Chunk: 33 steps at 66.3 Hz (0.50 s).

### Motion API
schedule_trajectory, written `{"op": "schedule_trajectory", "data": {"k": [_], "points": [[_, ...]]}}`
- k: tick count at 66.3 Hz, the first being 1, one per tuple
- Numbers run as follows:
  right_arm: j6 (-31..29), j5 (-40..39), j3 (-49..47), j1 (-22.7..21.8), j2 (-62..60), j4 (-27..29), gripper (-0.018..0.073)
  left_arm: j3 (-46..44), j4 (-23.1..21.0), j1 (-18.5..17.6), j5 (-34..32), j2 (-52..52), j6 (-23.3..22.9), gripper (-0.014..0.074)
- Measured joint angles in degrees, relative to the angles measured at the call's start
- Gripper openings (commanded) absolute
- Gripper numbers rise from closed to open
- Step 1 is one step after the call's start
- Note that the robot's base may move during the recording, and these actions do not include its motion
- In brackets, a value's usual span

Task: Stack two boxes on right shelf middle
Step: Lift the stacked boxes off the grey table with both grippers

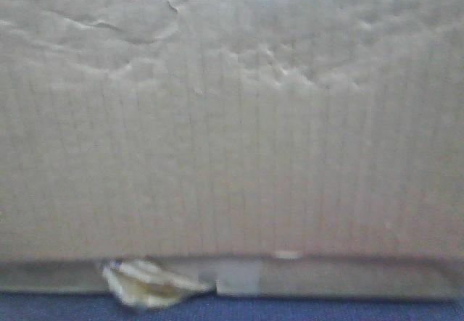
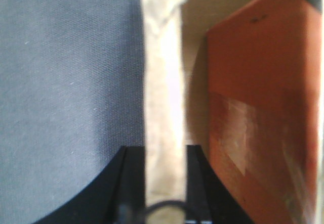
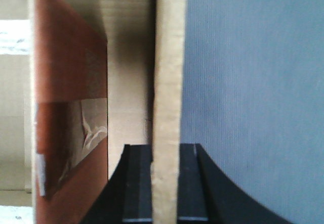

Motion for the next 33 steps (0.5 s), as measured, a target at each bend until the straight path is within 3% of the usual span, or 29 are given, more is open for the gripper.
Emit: {"op": "schedule_trajectory", "data": {"k": [16, 33], "points": [[1.6, -0.2, -7.6, 4.1, 0.0, -4.2, -0.0152, 0.0, 6.6, 0.0, -0.6, -8.2, -4.5, -0.0111], [1.6, -1.5, -16.5, 4.5, 0.0, -8.5, -0.0152, -4.1, 10.7, 0.0, -5.0, -11.8, -5.4, -0.0111]]}}
